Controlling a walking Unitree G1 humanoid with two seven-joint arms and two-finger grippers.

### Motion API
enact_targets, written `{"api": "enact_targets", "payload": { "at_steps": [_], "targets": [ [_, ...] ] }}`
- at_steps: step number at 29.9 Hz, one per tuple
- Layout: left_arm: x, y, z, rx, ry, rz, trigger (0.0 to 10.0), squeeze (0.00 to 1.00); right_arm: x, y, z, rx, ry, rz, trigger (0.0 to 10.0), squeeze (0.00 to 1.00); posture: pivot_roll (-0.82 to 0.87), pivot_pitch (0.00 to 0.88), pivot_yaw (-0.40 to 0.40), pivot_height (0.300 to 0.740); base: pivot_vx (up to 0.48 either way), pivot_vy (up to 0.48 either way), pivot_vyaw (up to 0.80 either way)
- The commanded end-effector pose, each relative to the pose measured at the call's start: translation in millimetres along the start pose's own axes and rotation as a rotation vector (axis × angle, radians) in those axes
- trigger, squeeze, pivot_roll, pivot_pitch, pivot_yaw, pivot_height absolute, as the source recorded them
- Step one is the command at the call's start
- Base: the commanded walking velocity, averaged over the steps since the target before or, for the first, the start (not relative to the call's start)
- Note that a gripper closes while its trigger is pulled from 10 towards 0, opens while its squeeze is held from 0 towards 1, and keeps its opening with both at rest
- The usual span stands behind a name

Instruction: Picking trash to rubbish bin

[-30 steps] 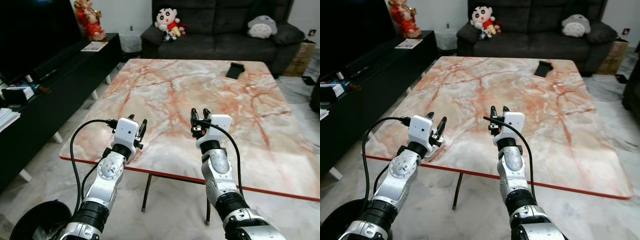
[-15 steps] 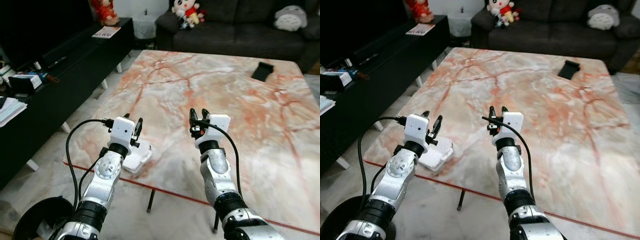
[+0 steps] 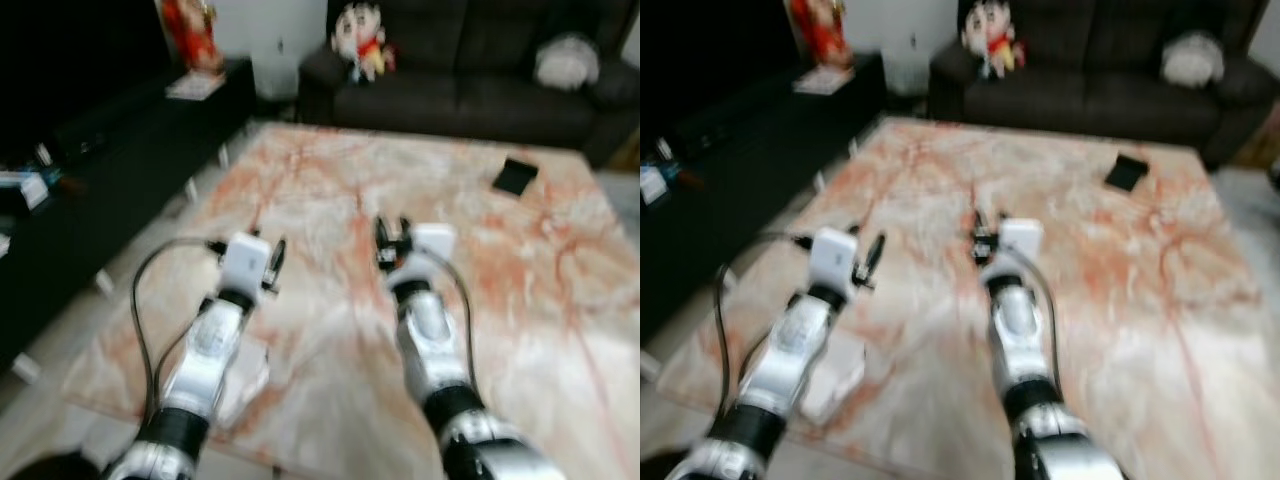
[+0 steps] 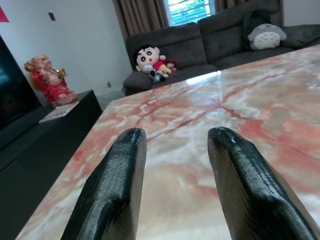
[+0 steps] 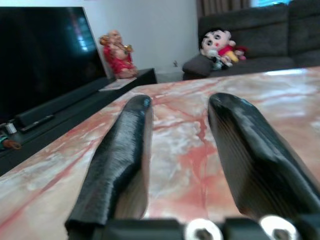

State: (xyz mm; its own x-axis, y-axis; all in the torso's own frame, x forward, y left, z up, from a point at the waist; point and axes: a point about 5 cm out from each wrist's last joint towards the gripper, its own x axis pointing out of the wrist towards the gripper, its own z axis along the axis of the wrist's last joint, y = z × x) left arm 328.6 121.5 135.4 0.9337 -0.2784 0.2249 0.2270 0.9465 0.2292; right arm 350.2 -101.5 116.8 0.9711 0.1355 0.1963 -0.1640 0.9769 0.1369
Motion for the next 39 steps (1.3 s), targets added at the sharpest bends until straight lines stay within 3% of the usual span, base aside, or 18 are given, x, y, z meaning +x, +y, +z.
{"api": "enact_targets", "payload": {
  "at_steps": [1,13,19,24,28,39],
  "targets": [
    [1.1,-6.1,4,0.015,-0.013,-0.025,10.0,0.0,-0.1,-5.8,2,-0.003,-0.005,-0.017,10.0,0.0,0.21,0.0,0.046,0.74,0.0,0.0,0.0],
    [-6.8,-1.0,15,0.054,-0.005,-0.05,10.0,0.0,-0.7,-3.8,0,0.0,0.005,-0.008,10.0,0.0,0.21,0.0,0.046,0.74,0.0,0.0,0.0],
    [-17.4,8.9,11,0.145,0.064,-0.067,10.0,0.0,-1.6,-2.2,-2,0.004,0.014,0.0,10.0,0.0,0.22,0.0,0.048,0.74,0.0,0.0,0.0],
    [-30.0,13.7,-6,0.186,0.18,-0.084,10.0,0.0,-1.5,0.2,-3,0.004,0.021,0.013,10.0,0.0,0.22,0.0,0.044,0.74,0.0,0.0,0.0],
    [-40.5,11.5,-18,0.247,0.299,-0.171,10.0,0.0,-2.1,1.0,-5,0.003,0.029,0.024,10.0,0.0,0.23,0.0,0.043,0.74,0.0,0.0,0.0],
    [-44.8,0.2,1,0.466,0.319,-0.312,10.0,0.0,-2.5,6.4,-7,0.006,0.043,0.047,10.0,0.0,0.23,0.0,0.04,0.74,0.0,0.0,0.0]
  ]
}}
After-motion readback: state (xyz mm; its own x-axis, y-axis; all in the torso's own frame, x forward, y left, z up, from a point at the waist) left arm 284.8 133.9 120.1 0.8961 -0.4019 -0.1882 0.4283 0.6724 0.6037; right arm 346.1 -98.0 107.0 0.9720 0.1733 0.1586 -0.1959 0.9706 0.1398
